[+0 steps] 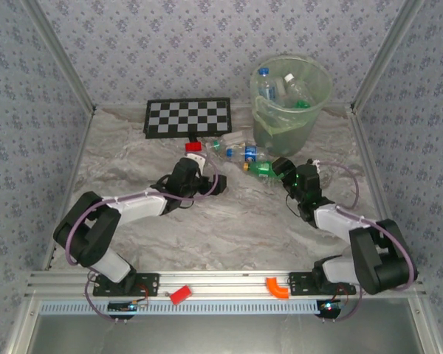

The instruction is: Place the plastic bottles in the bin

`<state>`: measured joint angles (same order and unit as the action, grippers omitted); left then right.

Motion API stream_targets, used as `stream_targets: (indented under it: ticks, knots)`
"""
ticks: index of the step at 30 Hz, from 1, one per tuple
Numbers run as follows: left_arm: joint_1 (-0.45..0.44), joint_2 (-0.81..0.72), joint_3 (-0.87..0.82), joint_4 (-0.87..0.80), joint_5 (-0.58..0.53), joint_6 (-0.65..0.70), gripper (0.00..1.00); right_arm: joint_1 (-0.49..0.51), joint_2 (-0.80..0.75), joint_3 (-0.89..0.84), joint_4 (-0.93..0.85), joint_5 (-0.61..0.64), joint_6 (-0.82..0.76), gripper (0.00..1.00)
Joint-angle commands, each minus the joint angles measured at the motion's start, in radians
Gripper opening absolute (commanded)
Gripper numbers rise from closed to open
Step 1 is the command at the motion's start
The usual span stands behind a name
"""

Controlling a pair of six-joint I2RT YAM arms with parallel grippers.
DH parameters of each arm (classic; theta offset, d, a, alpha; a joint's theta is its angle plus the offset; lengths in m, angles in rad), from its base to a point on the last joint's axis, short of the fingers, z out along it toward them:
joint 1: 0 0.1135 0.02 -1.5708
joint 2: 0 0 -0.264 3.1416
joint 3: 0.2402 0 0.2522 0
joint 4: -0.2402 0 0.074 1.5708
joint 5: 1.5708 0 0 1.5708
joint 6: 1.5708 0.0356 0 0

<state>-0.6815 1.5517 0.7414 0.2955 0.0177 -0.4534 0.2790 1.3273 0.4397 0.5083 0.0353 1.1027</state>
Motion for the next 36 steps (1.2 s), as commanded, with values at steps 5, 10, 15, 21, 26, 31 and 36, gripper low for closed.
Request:
stream_targets:
  ticks: [5,10,15,21,26,31,36]
  knots:
    - [-0.013,-0.122,-0.042,0.047,0.021,0.032,1.00,-0.012,0.181,0.023,0.189,0.038,0.244,0.86]
    - [-0.017,-0.186,-0.073,0.061,0.016,0.027,1.00,-0.013,0.258,0.056,0.189,0.070,0.311,0.85]
    - [-0.019,-0.208,-0.079,0.058,0.007,0.027,1.00,-0.010,0.355,0.114,0.213,0.045,0.349,0.84]
    - [-0.018,-0.223,-0.084,0.055,0.001,0.030,1.00,0.003,0.458,0.179,0.208,0.000,0.404,0.84]
    - [-0.018,-0.228,-0.086,0.053,-0.004,0.033,1.00,0.024,0.484,0.231,0.131,0.008,0.384,0.84]
    - [-0.018,-0.229,-0.086,0.052,-0.004,0.033,1.00,0.036,0.459,0.323,-0.100,-0.008,0.271,0.85]
    - [-0.019,-0.228,-0.086,0.053,-0.005,0.032,1.00,0.060,0.422,0.409,-0.358,0.041,0.148,0.82]
